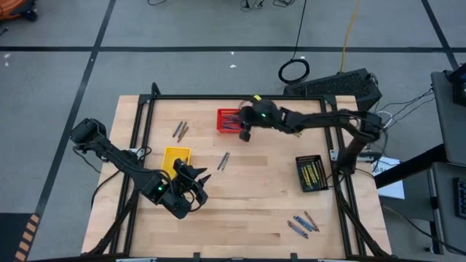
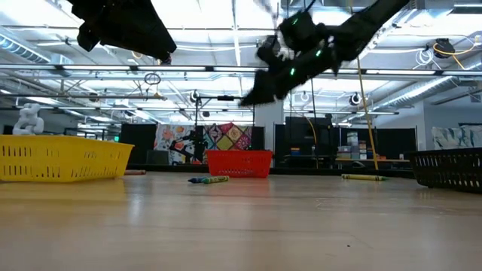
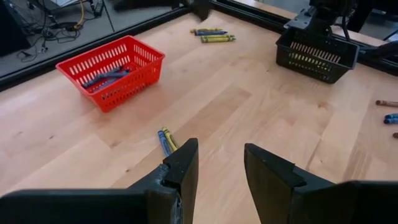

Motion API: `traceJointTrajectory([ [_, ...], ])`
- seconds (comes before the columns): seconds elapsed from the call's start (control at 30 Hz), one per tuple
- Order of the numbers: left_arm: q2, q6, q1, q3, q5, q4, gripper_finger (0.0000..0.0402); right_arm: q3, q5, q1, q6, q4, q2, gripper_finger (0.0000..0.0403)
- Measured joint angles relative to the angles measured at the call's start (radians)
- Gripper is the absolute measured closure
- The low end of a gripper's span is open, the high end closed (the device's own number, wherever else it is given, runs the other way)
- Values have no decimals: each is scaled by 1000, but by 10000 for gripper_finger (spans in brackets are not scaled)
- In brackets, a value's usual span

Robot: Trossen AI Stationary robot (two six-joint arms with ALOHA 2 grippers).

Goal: Sort crayons
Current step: Put the brown crayon into the yellow basket

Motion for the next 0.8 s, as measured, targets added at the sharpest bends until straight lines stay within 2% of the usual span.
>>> traceJointTrajectory([
  [0.23,0,8,0,0,-67,8,270,-281,-3,172,32,131,-225,343],
  [0.33,0,3,18,0,-136,3,270,-399,-6,257,67,167,-285,357],
  [0.4,0,2,63,0,-145,4,270,-463,-4,301,104,194,-300,364],
  [0.47,-1,8,142,0,-75,-9,270,-516,3,336,140,239,-304,369],
  [0.53,-7,39,254,0,62,-58,270,-547,24,361,166,277,-304,373],
  [0.67,-1,163,522,-2,283,-139,270,-559,164,378,166,297,-300,376],
  [0.8,-1,324,806,-2,547,-152,270,-558,264,362,76,375,-300,376],
])
